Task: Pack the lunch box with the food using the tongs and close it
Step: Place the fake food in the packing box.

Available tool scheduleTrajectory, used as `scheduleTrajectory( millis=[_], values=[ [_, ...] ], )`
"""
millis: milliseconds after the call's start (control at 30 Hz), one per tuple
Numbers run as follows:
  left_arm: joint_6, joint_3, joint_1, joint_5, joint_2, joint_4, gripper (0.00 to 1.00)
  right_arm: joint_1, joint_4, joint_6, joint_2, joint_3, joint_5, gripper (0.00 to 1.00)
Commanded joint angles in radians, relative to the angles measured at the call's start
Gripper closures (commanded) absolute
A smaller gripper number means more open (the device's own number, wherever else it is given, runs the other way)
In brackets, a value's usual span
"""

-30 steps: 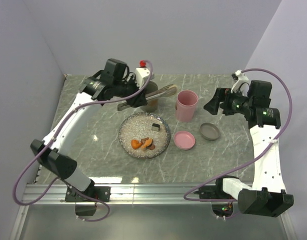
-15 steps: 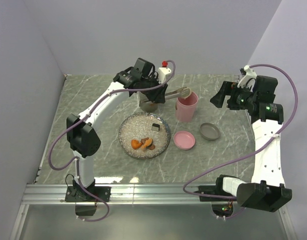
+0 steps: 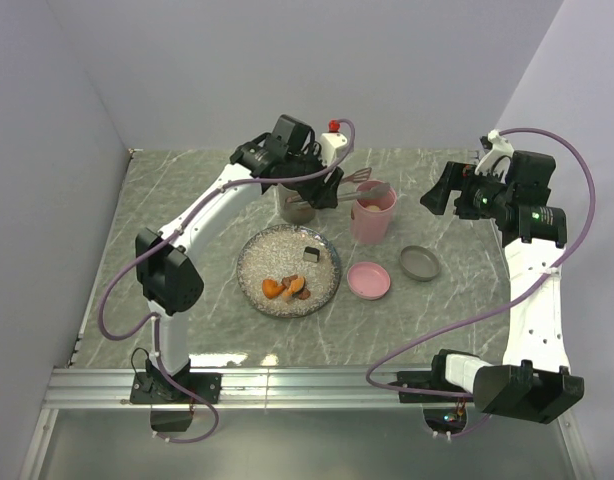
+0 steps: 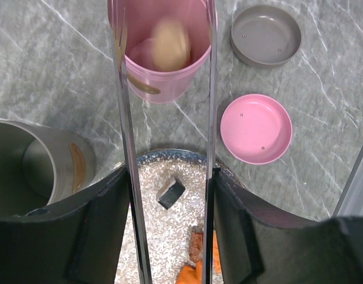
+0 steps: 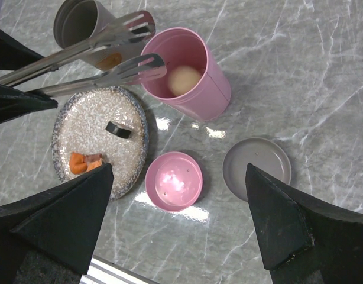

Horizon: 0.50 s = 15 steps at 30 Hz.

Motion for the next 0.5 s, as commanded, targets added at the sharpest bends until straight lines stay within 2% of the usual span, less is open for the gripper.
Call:
scheduleTrajectory(
  millis=[0,167,233,467],
  values=[
    [-0.017,0.064,-0.004,0.005,-0.002,0.026,0.38,-0.009,0.035,0.007,0.002,0.009,-0.011,0.0],
    [-0.021,0.081,-0.003,0.008,-0.025,0.0,0.39,-0.01,0.026,0.004,0.004,0.023,-0.01,0.0],
    [-0.012,0.043,-0.001,0.011,-0.061,-0.015,0.4,-0.009,0.018,0.0,0.003,0.029,-0.008,0.0],
    [0.014,-0.239,0.022,-0.007,-0.339,-0.058,0.36,-0.009,0.026,0.004,-0.011,0.014,-0.019,0.0]
  ],
)
